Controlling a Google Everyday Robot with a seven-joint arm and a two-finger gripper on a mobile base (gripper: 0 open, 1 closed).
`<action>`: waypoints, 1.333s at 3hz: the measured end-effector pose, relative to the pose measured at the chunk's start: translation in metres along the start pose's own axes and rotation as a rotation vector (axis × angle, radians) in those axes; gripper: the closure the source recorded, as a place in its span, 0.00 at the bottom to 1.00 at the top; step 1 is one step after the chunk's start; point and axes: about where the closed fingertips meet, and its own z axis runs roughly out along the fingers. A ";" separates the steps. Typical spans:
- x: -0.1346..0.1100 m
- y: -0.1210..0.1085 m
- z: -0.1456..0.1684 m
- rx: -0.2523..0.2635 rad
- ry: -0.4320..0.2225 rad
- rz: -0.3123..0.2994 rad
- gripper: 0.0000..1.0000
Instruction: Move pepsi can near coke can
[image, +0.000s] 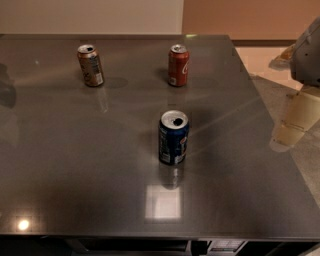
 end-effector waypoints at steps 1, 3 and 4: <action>-0.021 0.008 0.015 -0.052 -0.096 -0.026 0.00; -0.083 0.036 0.048 -0.121 -0.274 -0.104 0.00; -0.106 0.046 0.064 -0.143 -0.324 -0.133 0.00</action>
Offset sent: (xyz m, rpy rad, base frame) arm -0.0033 0.1081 -0.0395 0.3103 0.0350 0.2202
